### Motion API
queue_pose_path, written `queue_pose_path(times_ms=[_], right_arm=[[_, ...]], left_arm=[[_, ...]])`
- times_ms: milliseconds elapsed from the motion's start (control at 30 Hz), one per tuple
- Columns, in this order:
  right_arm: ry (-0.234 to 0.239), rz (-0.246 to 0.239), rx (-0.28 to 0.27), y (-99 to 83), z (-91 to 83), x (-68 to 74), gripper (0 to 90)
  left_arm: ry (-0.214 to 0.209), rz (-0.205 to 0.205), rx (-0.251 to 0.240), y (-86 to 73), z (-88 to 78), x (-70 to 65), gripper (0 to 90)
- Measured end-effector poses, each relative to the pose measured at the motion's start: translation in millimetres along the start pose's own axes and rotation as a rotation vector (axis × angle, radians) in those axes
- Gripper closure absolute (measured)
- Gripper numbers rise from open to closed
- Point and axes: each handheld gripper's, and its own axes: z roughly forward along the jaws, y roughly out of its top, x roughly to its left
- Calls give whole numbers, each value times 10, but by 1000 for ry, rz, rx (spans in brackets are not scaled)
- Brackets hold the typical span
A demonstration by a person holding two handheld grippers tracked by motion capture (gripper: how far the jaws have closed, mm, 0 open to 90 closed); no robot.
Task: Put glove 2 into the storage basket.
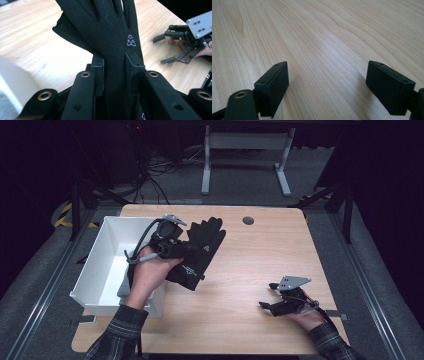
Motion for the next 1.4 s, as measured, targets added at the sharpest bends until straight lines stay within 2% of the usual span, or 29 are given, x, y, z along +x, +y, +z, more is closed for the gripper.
queue_pose_path(times_ms=[267,533,733,933,1167,1300,1400], right_arm=[[1,0,0,0,1,0,188],[-1,3,1,1,0,1,184],[-2,6,1,2,2,2,182],[-2,6,2,2,2,2,181],[-3,6,1,2,2,2,181],[-4,6,1,3,3,2,181],[-4,6,1,3,4,1,181]], left_arm=[[47,-35,-24,-56,-296,195,736],[99,-93,-61,-209,-631,411,736],[127,-132,-76,-320,-763,535,736],[154,-184,-69,-467,-849,704,736],[178,-237,-54,-668,-849,872,736],[168,-277,-39,-794,-784,986,736],[158,-294,-17,-873,-663,1052,736]])
